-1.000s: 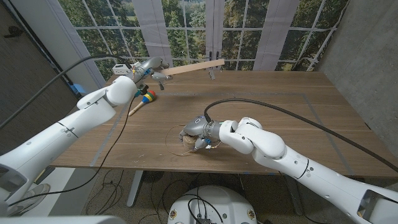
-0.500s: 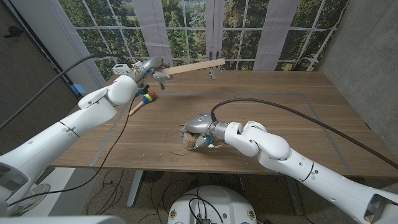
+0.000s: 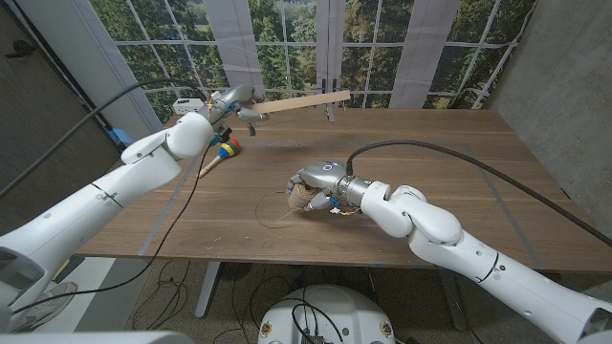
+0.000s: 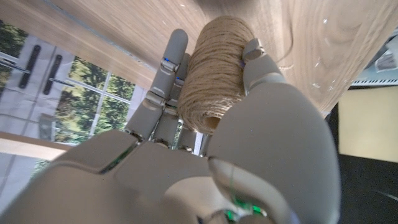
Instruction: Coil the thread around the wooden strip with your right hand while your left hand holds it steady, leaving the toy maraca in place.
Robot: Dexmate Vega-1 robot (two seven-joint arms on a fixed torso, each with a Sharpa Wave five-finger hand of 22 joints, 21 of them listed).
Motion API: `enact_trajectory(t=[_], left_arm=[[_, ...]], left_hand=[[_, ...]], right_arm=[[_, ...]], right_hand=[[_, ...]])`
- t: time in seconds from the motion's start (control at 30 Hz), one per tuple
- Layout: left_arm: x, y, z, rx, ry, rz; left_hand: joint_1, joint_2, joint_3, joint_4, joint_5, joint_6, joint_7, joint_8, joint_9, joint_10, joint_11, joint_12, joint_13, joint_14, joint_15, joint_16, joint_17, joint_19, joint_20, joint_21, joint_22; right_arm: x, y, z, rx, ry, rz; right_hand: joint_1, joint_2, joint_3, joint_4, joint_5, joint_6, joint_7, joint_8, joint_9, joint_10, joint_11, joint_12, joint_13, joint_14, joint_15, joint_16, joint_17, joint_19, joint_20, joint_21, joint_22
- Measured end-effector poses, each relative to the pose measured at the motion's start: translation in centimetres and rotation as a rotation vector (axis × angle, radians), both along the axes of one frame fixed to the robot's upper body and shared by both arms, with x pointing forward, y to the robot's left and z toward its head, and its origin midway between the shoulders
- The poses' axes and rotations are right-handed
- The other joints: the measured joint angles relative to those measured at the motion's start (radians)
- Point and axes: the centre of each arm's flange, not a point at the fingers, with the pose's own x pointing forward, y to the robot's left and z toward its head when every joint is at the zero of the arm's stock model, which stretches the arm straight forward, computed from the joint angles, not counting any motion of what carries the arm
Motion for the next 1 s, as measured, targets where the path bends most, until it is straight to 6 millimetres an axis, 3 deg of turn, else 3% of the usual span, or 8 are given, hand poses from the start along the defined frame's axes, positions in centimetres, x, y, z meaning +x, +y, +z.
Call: enact_trajectory(t=[0.13, 0.17, 0.27, 0.5, 0.57, 0.63, 0.7, 1.0], left_arm=[[0.1, 0.2, 0.0, 0.02, -0.01, 0.031], [-0.5, -0.6, 0.3, 0.04, -0.022, 0.016], [-0.7, -0.9, 0.5, 0.062, -0.035, 0.03], [-1.5, -1.9, 0.8, 0.112, -0.075, 0.043], [-1.7, -2.2, 0.9, 0.128, -0.092, 0.046], [-1.9, -2.5, 1.0, 0.137, -0.101, 0.044], [-2.1, -2.8, 1.1, 0.146, -0.113, 0.042], [-2.7, -3.8, 1.3, 0.168, -0.146, 0.031]], left_hand=[[-0.001, -0.001, 0.0, 0.0, 0.0, 0.003, -0.003, 0.0, 0.0, 0.003, -0.003, -0.006, -0.005, 0.005, -0.005, -0.001, 0.001, -0.003, 0.003, 0.0, -0.002], [-0.001, -0.001, 0.0, 0.0, 0.0, 0.003, -0.003, 0.0, 0.0, 0.003, -0.003, -0.006, -0.005, 0.005, -0.005, -0.001, 0.001, -0.003, 0.003, 0.001, -0.003], [-0.004, -0.004, 0.0, 0.0, -0.001, 0.003, -0.003, 0.0, 0.005, 0.005, -0.006, -0.009, -0.004, 0.005, -0.005, -0.001, 0.0, -0.005, 0.001, 0.006, 0.0], [-0.01, -0.01, 0.003, 0.003, -0.001, 0.003, -0.004, 0.0, 0.011, 0.002, -0.013, -0.013, 0.005, 0.007, -0.007, -0.004, 0.001, -0.016, 0.009, 0.008, 0.008], [-0.011, -0.012, 0.007, 0.007, 0.004, 0.002, -0.017, 0.0, 0.014, -0.005, -0.019, -0.015, 0.007, 0.011, -0.011, -0.004, 0.01, -0.021, 0.007, 0.01, 0.008], [-0.017, -0.018, 0.009, 0.009, 0.008, 0.0, -0.025, 0.0, 0.014, -0.004, -0.022, -0.017, 0.007, 0.02, -0.02, -0.004, 0.015, -0.022, 0.008, 0.011, 0.008], [-0.023, -0.024, 0.023, 0.032, 0.008, 0.005, -0.031, 0.0, 0.018, -0.011, -0.028, -0.021, 0.007, 0.025, -0.025, -0.004, 0.02, -0.029, 0.007, 0.011, 0.008], [-0.028, -0.029, 0.025, 0.034, 0.02, 0.01, -0.036, 0.0, 0.017, -0.007, -0.032, -0.03, -0.006, 0.028, -0.036, -0.004, 0.024, -0.032, 0.01, 0.011, 0.009]], right_arm=[[0.3, -1.8, 0.5, 0.015, -0.008, -0.037], [0.1, -2.0, 1.3, 0.147, 0.024, 0.018], [0.3, -3.7, 2.1, 0.238, 0.039, 0.029], [0.4, -5.6, 3.3, 0.369, 0.055, 0.065], [0.4, -6.5, 3.7, 0.409, 0.053, 0.071], [0.4, -6.9, 4.0, 0.433, 0.052, 0.079], [0.3, -7.2, 4.3, 0.463, 0.052, 0.094], [0.0, -8.5, 5.6, 0.552, 0.03, 0.142]], right_hand=[[0.004, -0.004, 0.0, 0.0, 0.0, 0.001, 0.002, -0.006, 0.004, 0.0, 0.0, 0.0, 0.0, 0.0, 0.0, -0.008, 0.0, 0.0, 0.0, 0.008, 0.0], [0.004, -0.004, 0.0, 0.0, 0.0, 0.001, 0.002, -0.006, 0.005, 0.0, 0.0, 0.0, 0.0, 0.0, 0.0, -0.008, 0.0, 0.0, 0.0, 0.012, 0.0], [0.004, -0.004, 0.0, 0.0, -0.002, 0.001, 0.002, -0.007, 0.005, 0.0, 0.0, 0.0, 0.0, 0.001, -0.001, -0.009, 0.004, 0.0, 0.0, 0.019, 0.0], [0.007, -0.007, 0.0, 0.0, -0.004, 0.001, 0.002, -0.007, 0.005, 0.0, 0.0, 0.0, 0.0, 0.001, -0.001, -0.014, 0.009, 0.0, 0.0, 0.035, 0.0], [0.008, -0.008, 0.0, 0.0, -0.004, 0.001, 0.002, -0.007, 0.005, 0.0, 0.0, 0.0, 0.0, 0.001, -0.001, -0.015, 0.01, 0.0, 0.0, 0.039, 0.0], [0.011, -0.011, 0.0, 0.0, -0.004, 0.001, 0.002, -0.007, 0.005, 0.0, 0.0, 0.0, 0.0, 0.001, -0.001, -0.015, 0.01, 0.0, 0.0, 0.043, 0.003], [0.011, -0.011, 0.0, 0.0, -0.004, 0.005, 0.005, -0.009, 0.005, 0.0, 0.0, 0.0, 0.0, 0.001, -0.001, -0.015, 0.012, 0.0, 0.0, 0.046, 0.005], [0.013, -0.013, 0.002, -0.001, -0.008, 0.005, 0.005, -0.01, 0.005, 0.0, 0.0, 0.0, 0.0, 0.001, -0.001, -0.028, 0.016, -0.005, 0.006, 0.061, 0.002]])
